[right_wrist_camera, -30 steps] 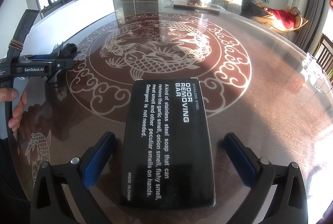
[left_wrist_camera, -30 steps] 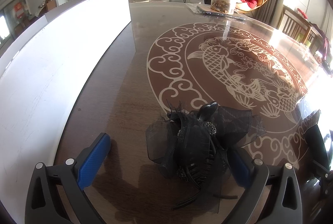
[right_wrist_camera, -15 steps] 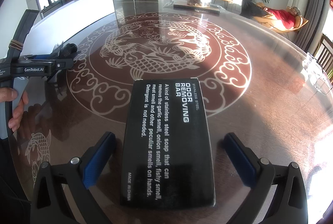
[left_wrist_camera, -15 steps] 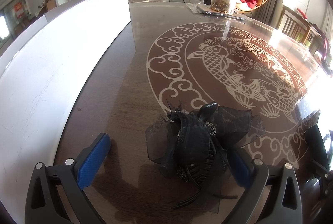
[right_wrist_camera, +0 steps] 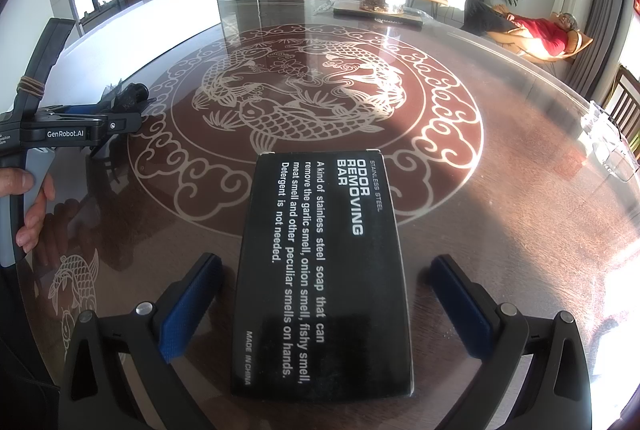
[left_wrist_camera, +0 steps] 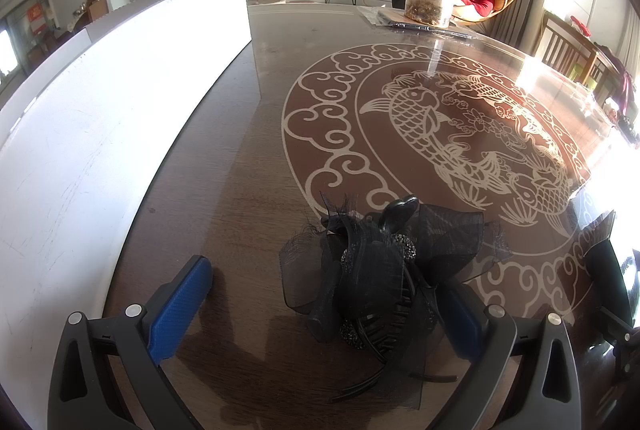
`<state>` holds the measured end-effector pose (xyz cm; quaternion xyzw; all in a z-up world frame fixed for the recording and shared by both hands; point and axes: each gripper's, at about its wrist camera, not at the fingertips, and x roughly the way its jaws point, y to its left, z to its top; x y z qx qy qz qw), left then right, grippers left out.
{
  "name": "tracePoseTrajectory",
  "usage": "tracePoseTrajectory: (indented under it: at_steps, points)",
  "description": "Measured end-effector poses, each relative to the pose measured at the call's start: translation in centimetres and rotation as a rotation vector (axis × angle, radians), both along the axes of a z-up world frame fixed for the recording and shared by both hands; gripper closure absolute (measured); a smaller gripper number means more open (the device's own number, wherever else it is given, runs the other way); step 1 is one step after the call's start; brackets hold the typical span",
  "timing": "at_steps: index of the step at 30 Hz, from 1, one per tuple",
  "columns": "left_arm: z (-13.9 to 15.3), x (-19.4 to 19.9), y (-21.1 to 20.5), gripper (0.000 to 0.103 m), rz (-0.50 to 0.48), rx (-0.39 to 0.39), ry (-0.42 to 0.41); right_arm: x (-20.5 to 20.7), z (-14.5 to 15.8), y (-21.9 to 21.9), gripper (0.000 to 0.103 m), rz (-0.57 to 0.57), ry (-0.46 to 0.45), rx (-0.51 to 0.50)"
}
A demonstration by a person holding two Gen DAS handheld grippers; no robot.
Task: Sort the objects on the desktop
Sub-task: 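Hold the black box in the right tool while the left tool holds the fascinator, then regrip the fascinator with the left tool while the right tool lifts the box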
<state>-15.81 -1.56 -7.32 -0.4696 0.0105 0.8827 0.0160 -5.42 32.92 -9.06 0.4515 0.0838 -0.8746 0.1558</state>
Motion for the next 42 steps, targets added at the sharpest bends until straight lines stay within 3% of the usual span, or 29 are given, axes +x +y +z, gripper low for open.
tracePoseTrajectory:
  at_steps: [34, 40, 42]
  points:
    - [0.0, 0.0, -0.1, 0.0, -0.003, 0.006, -0.001, 0.0, 0.0, 0.0, 0.0, 0.0, 0.0, 0.0]
    - [0.1, 1.7, 0.1, 0.0, -0.105, 0.001, -0.021, -0.1, 0.0, 0.1, 0.0, 0.007, -0.004, 0.002]
    - [0.2, 2.0, 0.2, 0.0, -0.129, -0.003, -0.05, -0.5, 0.1, 0.1, 0.0, 0.026, -0.045, 0.015]
